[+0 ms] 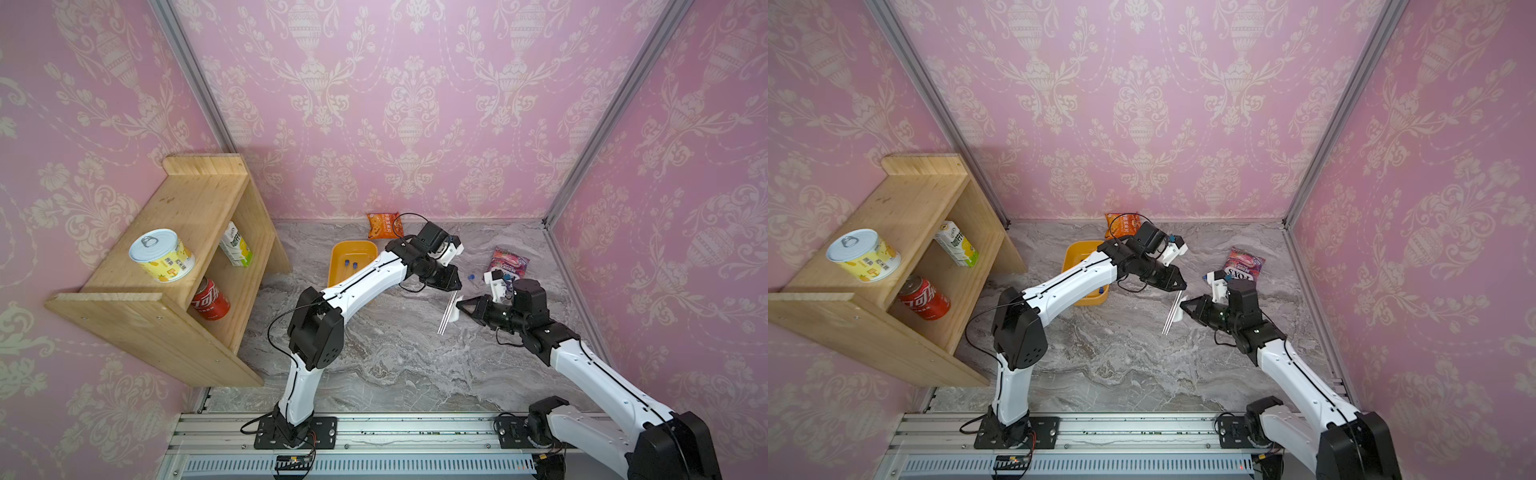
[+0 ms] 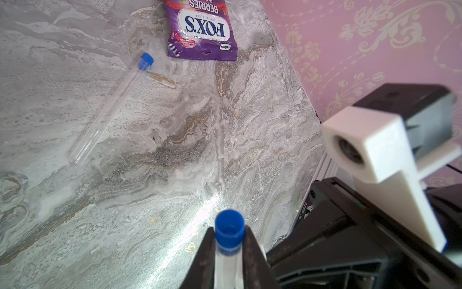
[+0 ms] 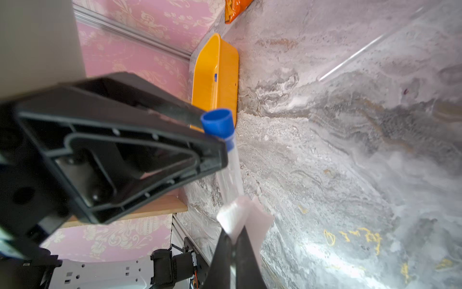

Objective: Wipe the exteriors of test tubes
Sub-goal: Wipe the dirt from the test tube.

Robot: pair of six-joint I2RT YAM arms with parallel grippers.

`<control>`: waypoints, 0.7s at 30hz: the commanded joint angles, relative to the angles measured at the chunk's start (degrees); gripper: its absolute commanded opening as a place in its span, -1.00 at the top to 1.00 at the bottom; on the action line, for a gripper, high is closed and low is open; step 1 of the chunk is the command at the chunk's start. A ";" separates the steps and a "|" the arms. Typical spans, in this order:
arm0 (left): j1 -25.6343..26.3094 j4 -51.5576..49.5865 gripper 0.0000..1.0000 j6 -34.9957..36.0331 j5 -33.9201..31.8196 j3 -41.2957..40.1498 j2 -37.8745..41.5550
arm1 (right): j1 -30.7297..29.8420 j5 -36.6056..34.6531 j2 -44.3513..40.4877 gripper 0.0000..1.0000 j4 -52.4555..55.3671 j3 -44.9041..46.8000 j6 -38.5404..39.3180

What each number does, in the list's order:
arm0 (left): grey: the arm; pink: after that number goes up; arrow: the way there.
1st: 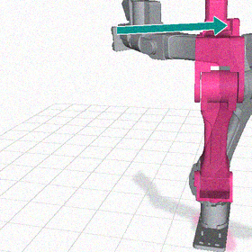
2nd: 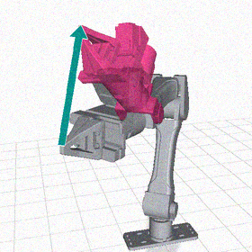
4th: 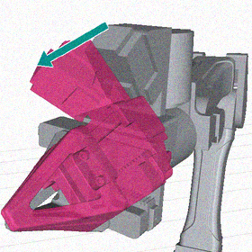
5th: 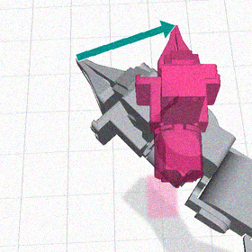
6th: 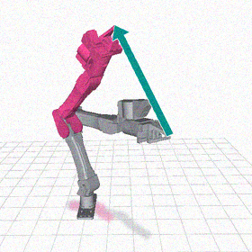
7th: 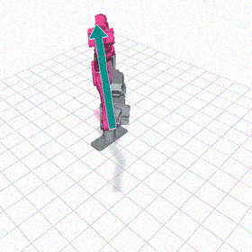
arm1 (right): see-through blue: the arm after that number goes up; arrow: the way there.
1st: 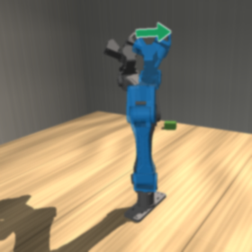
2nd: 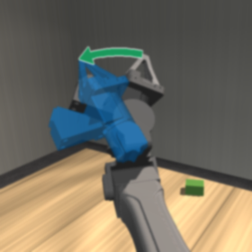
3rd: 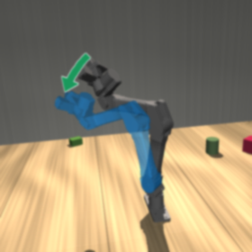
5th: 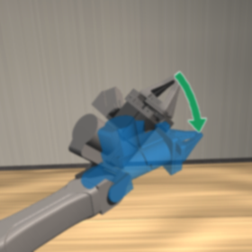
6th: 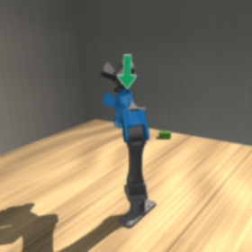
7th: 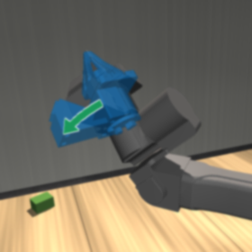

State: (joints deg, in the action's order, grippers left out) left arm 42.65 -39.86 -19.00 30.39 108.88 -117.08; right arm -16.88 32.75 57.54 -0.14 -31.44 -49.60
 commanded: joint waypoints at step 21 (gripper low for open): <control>0.13 -0.31 0.59 0.08 1.03 2.92 -0.32 | -8.57 1.34 -6.77 1.00 -0.12 5.62 -5.40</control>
State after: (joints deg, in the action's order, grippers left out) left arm 42.65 -39.88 -19.00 30.39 110.13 -117.10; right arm -24.86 31.99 51.07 -0.10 -25.26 -54.26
